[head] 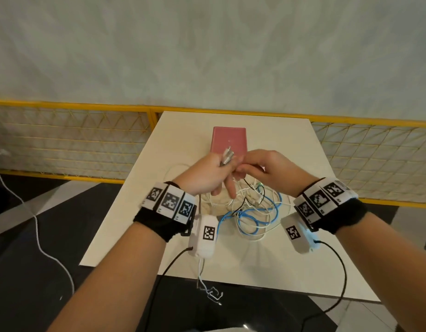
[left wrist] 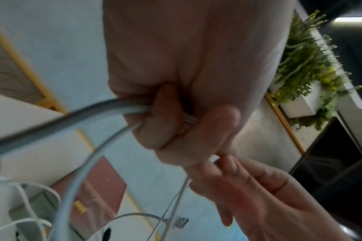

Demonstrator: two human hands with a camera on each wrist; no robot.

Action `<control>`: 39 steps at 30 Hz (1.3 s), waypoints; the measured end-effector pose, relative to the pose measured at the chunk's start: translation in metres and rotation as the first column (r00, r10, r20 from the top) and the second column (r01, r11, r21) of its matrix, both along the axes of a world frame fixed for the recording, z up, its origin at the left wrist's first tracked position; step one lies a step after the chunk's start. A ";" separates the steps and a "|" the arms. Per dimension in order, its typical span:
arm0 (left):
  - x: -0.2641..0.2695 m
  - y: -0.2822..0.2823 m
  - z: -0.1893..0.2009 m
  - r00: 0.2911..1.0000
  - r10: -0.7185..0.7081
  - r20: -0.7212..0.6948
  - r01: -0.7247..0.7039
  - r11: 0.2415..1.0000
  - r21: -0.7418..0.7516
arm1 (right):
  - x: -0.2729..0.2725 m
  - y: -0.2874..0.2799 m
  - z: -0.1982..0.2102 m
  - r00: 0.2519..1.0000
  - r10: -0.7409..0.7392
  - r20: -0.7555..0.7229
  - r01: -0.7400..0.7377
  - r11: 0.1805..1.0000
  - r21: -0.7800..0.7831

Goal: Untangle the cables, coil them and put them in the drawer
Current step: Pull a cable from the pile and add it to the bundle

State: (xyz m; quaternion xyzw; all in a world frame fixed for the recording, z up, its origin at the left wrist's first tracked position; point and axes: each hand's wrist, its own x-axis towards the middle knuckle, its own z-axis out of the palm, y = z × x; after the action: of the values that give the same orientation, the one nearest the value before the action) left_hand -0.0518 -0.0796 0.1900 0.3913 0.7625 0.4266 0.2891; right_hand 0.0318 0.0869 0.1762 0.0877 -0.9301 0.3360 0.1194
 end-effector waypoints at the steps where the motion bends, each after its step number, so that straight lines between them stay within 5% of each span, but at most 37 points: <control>1: 0.000 -0.001 0.000 1.000 0.020 0.015 -0.020 1.000 0.011 | 0.000 0.003 0.002 1.000 0.009 -0.016 -0.009 1.000 0.024; 4: -0.009 -0.007 0.010 0.972 0.235 -0.023 -0.228 0.960 0.161 | 0.003 0.018 -0.012 0.995 -0.077 0.065 0.080 0.996 -0.046; 7: -0.029 -0.015 0.022 0.847 0.524 0.092 -0.515 0.767 0.383 | 0.010 0.033 -0.031 0.983 -0.141 0.114 0.154 0.981 -0.120; 10: -0.041 -0.020 0.020 0.782 0.623 0.008 -0.578 0.720 0.383 | 0.012 0.041 -0.038 0.970 -0.199 0.138 0.209 0.976 -0.062; 14: -0.018 -0.012 0.018 0.880 0.431 -0.202 -0.347 0.871 0.349 | 0.005 0.033 -0.026 0.981 -0.155 0.120 0.155 0.988 0.011; 19: -0.002 0.011 0.005 0.966 0.090 -0.242 -0.084 0.996 0.034 | -0.006 0.019 0.003 0.998 -0.057 0.002 0.057 0.996 0.065; 22: -0.009 0.007 0.006 0.975 0.189 -0.119 -0.169 0.973 0.160 | -0.009 0.025 0.005 0.998 -0.067 0.004 0.067 0.997 0.023; 25: -0.025 0.000 0.019 0.892 0.448 0.050 -0.428 0.806 0.409 | -0.010 0.038 -0.011 0.988 -0.148 0.053 0.152 0.986 -0.065; 27: -0.037 -0.003 0.020 0.848 0.528 0.048 -0.496 0.757 0.425 | -0.012 0.043 -0.021 0.979 -0.173 0.108 0.175 0.984 -0.010; 31: -0.036 -0.002 0.011 0.870 0.477 -0.124 -0.424 0.852 0.306 | -0.016 0.038 -0.024 0.968 -0.179 0.176 0.172 0.983 0.058; 35: -0.019 0.012 0.001 0.946 0.245 -0.214 -0.211 0.963 0.171 | -0.022 0.025 -0.015 0.983 -0.133 0.127 0.131 0.991 0.028; 39: -0.012 0.018 -0.009 0.985 0.113 -0.133 -0.102 0.991 0.090 | -0.025 0.017 -0.006 0.998 -0.056 0.026 0.055 0.998 0.025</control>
State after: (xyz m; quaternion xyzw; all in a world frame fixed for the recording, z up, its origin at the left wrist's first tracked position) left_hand -0.0634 -0.0620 0.1814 0.3897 0.7822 0.4450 0.1958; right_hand 0.0072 0.1041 0.1702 0.0588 -0.9378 0.3221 0.1151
